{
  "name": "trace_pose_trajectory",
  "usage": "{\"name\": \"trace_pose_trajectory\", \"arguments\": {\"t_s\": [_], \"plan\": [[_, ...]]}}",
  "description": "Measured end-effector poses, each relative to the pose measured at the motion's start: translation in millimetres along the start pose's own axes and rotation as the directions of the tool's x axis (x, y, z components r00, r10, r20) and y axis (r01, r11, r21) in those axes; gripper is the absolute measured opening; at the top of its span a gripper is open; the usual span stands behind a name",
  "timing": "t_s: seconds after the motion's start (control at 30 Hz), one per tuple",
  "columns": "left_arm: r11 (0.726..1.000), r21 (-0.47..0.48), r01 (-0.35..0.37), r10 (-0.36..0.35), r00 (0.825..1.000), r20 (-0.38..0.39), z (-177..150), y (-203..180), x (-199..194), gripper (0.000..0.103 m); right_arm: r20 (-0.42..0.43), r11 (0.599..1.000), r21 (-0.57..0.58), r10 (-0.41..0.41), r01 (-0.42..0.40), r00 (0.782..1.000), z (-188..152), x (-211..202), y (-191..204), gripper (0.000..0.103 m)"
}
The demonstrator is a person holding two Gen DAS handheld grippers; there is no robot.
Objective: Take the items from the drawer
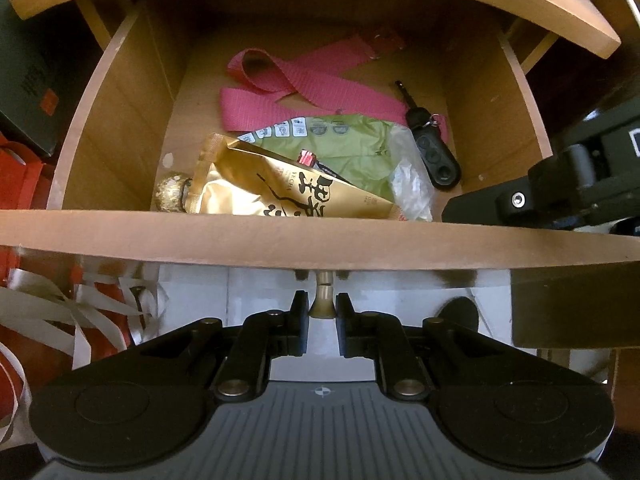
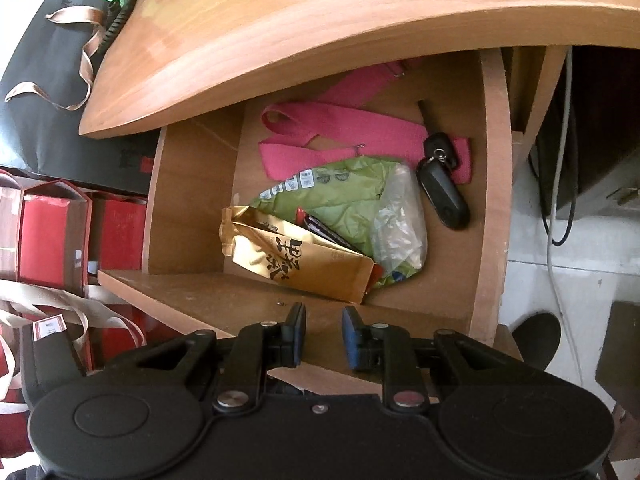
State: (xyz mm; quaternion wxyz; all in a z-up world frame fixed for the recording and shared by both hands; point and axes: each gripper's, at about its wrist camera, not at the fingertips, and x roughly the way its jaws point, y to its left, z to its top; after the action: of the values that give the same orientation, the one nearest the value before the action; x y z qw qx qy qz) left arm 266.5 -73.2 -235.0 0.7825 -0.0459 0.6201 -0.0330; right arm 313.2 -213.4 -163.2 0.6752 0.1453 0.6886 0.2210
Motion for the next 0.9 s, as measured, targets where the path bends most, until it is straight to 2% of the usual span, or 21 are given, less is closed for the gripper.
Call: {"name": "trace_pose_trajectory", "arguments": {"t_s": [0.17, 0.3, 0.43, 0.53, 0.67, 0.8, 0.9], "plan": [[1.000, -0.011, 0.014, -0.015, 1.000, -0.011, -4.7, 3.2, -7.6, 0.014, 0.007, 0.999, -0.044, -0.005, 0.005, 1.000, -1.6, -1.3, 9.0, 0.022], [1.000, 0.016, -0.019, 0.019, 0.999, -0.038, -11.5, 8.0, -14.1, 0.014, 0.039, 0.989, -0.143, -0.031, 0.036, 0.999, -1.6, -3.9, 27.3, 0.024], [0.999, 0.032, -0.040, 0.041, 0.998, -0.038, -16.9, 19.9, -29.8, 0.015, 0.063, 0.963, -0.255, -0.077, 0.090, 0.995, 5.5, -1.0, 45.9, 0.037], [0.998, 0.028, -0.059, 0.060, 0.998, -0.025, -17.6, 30.7, -43.1, 0.018, 0.038, 0.950, -0.301, -0.080, 0.087, 0.996, 15.3, 11.1, 55.5, 0.044], [0.997, 0.014, -0.071, 0.071, 0.997, -0.003, -17.6, 44.3, -60.1, 0.024, 0.005, 0.927, -0.365, -0.094, 0.090, 0.996, 25.8, 35.1, 70.5, 0.046], [0.996, 0.028, -0.088, 0.087, 0.996, 0.016, -20.6, 54.2, -74.2, 0.031, -0.010, 0.893, -0.434, -0.142, 0.124, 0.990, 31.0, 62.6, 83.5, 0.047], [0.993, 0.051, -0.104, 0.103, 0.994, 0.025, -24.3, 57.8, -82.0, 0.034, -0.014, 0.863, -0.481, -0.184, 0.155, 0.983, 33.7, 80.7, 91.5, 0.054]]}}
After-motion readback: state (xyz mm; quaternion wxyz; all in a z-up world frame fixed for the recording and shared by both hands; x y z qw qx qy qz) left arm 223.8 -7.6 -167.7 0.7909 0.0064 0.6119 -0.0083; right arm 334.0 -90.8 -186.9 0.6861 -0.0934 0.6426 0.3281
